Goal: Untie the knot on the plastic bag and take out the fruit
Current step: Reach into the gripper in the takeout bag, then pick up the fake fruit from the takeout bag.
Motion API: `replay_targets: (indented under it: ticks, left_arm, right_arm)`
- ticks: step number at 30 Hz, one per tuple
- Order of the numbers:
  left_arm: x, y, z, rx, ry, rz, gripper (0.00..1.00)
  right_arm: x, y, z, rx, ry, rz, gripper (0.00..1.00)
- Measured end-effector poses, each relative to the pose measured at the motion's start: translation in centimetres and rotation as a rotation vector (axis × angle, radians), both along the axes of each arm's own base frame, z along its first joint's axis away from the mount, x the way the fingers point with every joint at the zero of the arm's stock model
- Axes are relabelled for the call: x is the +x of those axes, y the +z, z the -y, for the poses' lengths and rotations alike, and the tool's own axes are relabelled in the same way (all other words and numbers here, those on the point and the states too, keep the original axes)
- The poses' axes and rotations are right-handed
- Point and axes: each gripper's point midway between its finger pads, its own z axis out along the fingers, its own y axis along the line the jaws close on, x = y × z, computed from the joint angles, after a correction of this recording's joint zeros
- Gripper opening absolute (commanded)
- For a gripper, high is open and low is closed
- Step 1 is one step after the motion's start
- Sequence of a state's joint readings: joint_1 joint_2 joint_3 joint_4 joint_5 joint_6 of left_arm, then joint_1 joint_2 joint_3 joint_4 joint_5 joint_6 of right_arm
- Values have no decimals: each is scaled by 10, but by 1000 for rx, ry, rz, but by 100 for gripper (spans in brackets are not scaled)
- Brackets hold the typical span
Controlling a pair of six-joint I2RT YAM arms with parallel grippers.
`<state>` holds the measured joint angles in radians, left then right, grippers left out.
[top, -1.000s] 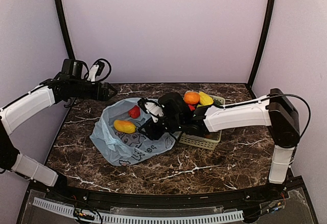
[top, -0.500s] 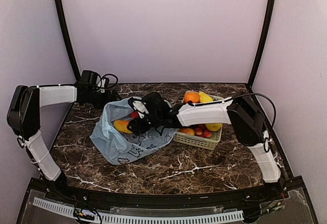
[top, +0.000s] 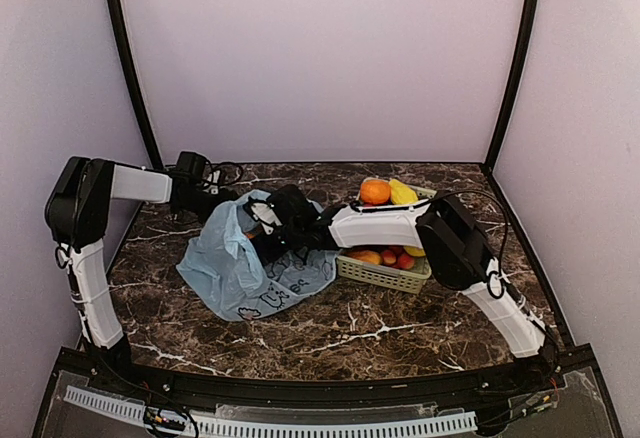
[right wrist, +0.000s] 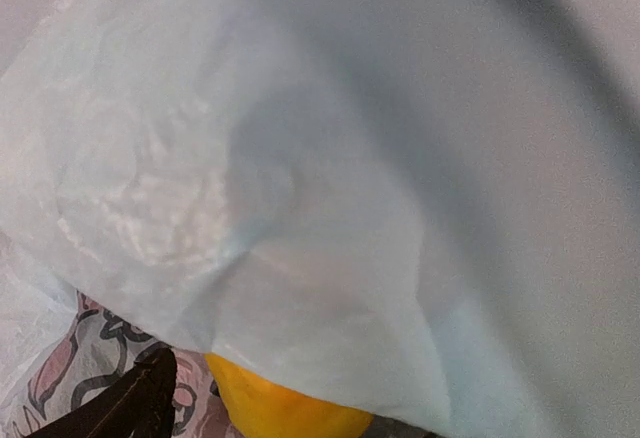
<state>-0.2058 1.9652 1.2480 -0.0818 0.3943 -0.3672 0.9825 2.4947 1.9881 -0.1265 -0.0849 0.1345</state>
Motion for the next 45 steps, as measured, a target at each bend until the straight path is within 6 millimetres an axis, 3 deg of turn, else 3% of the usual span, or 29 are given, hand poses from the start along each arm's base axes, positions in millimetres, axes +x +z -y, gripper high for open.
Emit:
replay_targets:
  ticks: [5,9,11,16,21,26,29,31,37,41,45]
  left_arm:
    - [-3,0,11,-36,-26,-4,33]
    - [-17,-10,24,-64,-49,-26,22]
    - [-26,-18,28,-74,-54,-47,19]
    - [-48,-28,39,-97,-61,-76,17]
    - [-52,-7,45,-117,-66,-21,17]
    - [-51,11,42,-103,-57,34,17]
    - [-50,22,41,-97,-60,67,23]
    - [-50,31,40,-90,-61,89,32]
    - [-54,55,29,-28,-60,152,69]
    - [-60,79,17,11,-47,194,80]
    - [-74,102,0,39,-17,240,83]
  right_arm:
    - [-3,-6,-9,8,51,-4,89]
    - [-8,-8,-15,21,95,-14,86]
    - [-11,-9,-16,25,114,-22,83]
    - [-18,-13,-19,35,150,-48,64]
    - [-21,-12,-20,52,160,-53,51]
    - [-25,-10,-14,61,158,-50,31]
    - [-29,-9,-6,60,151,-61,26]
    - [-32,-5,-2,63,146,-63,24]
    - [-38,21,12,90,133,-37,20]
    - [-40,47,18,124,124,-3,17]
    - [-42,61,23,150,115,16,16]
